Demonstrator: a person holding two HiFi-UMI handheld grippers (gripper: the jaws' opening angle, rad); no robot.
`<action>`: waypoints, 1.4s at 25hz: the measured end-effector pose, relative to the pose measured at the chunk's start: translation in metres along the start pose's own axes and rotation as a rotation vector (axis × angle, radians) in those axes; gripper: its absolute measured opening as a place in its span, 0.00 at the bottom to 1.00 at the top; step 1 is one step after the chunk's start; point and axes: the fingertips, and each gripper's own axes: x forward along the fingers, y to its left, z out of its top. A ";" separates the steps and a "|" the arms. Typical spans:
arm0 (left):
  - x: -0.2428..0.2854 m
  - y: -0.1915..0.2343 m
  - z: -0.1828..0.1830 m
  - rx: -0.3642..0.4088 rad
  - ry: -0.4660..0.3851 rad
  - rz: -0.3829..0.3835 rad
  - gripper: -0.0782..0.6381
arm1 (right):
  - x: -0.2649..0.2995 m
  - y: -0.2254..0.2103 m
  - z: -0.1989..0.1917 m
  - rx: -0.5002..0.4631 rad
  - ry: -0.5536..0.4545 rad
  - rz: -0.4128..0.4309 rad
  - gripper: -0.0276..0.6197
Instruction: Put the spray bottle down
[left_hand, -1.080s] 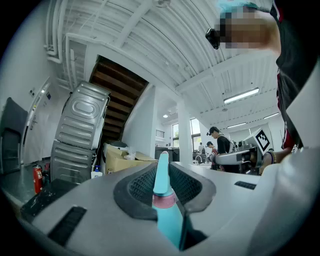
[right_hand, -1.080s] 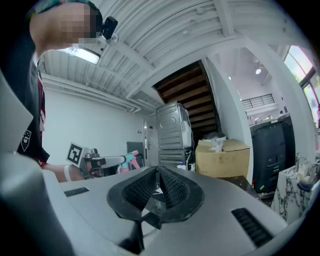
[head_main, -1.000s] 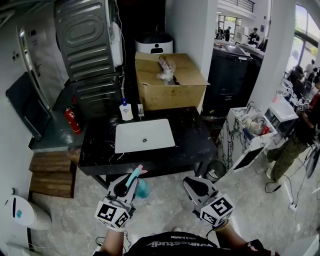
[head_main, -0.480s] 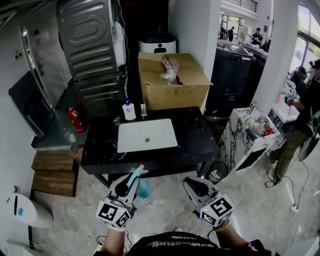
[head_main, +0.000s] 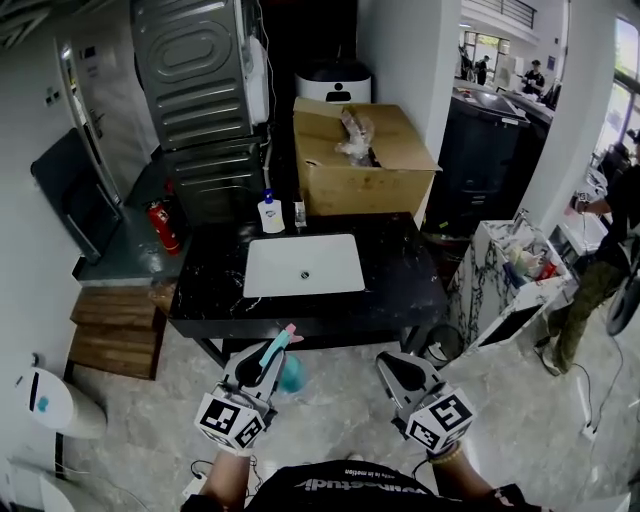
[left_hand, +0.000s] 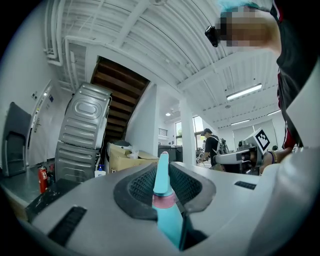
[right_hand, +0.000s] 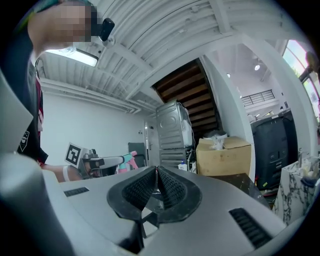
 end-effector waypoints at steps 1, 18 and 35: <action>0.000 0.000 0.000 0.001 0.001 0.009 0.23 | 0.000 -0.001 -0.001 0.001 0.000 0.007 0.11; 0.016 0.005 -0.012 0.050 0.028 0.145 0.23 | 0.007 -0.044 -0.020 0.046 -0.005 0.114 0.11; 0.133 0.244 -0.034 0.010 -0.004 0.147 0.23 | 0.250 -0.111 -0.005 0.011 0.042 0.087 0.11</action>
